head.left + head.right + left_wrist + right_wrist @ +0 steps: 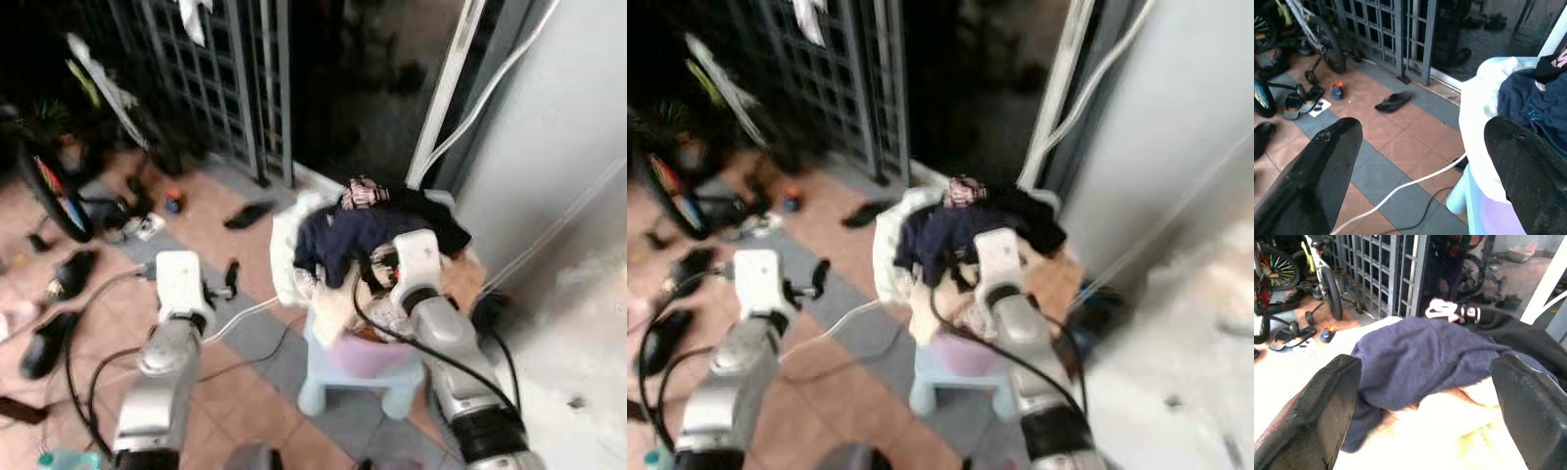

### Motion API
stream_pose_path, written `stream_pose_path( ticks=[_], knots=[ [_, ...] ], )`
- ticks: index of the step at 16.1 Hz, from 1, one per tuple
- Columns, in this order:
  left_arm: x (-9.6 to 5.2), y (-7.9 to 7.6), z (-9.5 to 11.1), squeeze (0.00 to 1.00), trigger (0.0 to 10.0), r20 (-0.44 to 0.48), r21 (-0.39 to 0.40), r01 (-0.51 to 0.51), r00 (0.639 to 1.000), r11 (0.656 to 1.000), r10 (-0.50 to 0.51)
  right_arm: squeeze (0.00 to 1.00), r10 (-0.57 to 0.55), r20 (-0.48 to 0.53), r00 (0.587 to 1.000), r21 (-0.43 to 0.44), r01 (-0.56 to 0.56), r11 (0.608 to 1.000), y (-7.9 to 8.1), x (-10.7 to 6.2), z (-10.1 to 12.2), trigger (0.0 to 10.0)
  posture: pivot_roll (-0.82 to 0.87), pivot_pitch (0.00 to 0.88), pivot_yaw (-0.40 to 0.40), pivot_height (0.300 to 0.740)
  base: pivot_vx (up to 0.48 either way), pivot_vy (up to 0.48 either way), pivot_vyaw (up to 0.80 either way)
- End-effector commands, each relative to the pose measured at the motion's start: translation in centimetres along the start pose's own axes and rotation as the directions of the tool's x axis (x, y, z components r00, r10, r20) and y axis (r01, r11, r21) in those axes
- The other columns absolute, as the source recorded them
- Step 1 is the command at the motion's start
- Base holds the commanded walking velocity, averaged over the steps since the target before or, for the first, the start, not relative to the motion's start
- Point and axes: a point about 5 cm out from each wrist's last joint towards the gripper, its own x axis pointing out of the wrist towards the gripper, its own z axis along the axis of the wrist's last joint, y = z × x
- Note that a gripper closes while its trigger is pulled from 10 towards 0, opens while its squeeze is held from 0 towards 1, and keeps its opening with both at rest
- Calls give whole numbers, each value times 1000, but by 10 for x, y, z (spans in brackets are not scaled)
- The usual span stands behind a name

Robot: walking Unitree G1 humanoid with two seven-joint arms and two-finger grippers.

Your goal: Clothes washing

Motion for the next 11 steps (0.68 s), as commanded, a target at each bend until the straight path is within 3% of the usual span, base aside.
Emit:
stream_pose_path(
  ticks=[1,7,11],
  knots=[
    [1,-4,0,0,10000,-5,1,20,1000,1000,-20,0,-9,-6,1000,-12,9,1000,-3,3,0,10000,12,24,52,740,0,0,0],
    [3,-6,3,0,10000,-8,22,26,1000,999,-26,0,34,55,998,-45,-32,998,13,28,20,10000,40,38,41,740,0,0,0],
    [-6,-4,3,0,10000,-2,32,-13,1000,999,14,0,86,51,995,-67,-83,994,24,42,23,10000,71,57,15,740,0,0,0]
  ],
)
